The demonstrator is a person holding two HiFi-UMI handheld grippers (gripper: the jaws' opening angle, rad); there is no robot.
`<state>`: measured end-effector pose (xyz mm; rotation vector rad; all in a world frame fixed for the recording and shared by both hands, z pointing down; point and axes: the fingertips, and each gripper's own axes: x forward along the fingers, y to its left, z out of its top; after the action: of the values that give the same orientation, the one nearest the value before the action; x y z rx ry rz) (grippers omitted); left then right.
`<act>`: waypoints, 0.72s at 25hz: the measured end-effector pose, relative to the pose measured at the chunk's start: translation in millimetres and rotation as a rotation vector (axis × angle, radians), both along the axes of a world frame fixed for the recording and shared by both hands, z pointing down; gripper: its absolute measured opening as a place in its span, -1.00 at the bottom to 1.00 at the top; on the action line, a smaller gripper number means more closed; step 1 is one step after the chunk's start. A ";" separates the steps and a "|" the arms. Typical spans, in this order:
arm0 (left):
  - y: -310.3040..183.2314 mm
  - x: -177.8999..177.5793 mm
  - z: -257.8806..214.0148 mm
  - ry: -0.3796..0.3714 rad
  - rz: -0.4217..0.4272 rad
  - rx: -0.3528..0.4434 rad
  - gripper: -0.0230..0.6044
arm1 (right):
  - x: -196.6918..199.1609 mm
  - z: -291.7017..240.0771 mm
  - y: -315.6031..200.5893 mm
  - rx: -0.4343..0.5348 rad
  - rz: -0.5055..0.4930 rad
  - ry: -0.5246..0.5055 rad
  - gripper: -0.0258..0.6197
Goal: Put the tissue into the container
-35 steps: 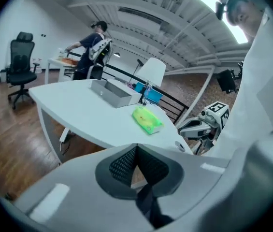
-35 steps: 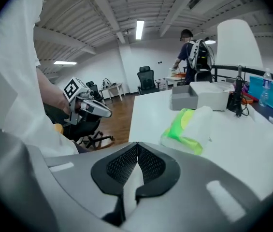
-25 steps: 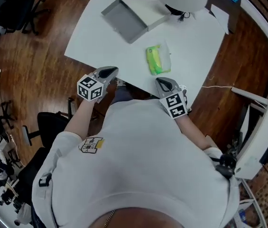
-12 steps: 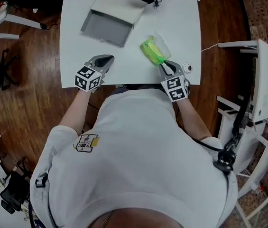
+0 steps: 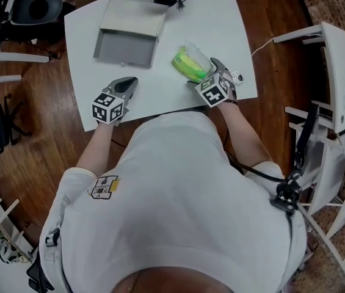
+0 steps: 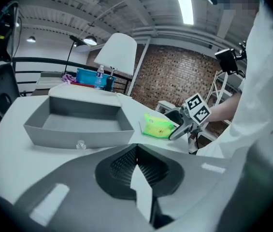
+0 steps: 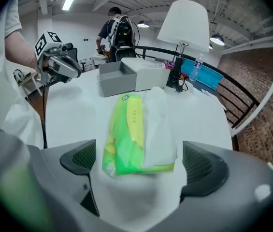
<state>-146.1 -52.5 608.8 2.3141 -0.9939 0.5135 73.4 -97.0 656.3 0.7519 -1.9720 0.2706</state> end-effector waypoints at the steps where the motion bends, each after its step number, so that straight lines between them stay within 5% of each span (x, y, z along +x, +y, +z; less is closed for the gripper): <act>1: 2.5 -0.5 -1.1 -0.006 -0.002 0.000 -0.93 | -0.6 1.3 -2.6 0.002 -0.005 0.005 0.80; 10: -11.0 -11.4 2.0 -0.077 -0.058 -0.035 -0.93 | -2.6 11.4 -13.7 -0.058 -0.061 -0.001 0.28; 18: -23.9 -53.8 -3.4 -0.099 -0.026 0.010 -0.93 | -9.8 -13.2 -14.2 -0.013 0.002 0.005 0.12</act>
<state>-199.9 -76.5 605.3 2.3001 -1.0740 0.6195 63.6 -111.3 643.0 0.7450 -1.9634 0.2824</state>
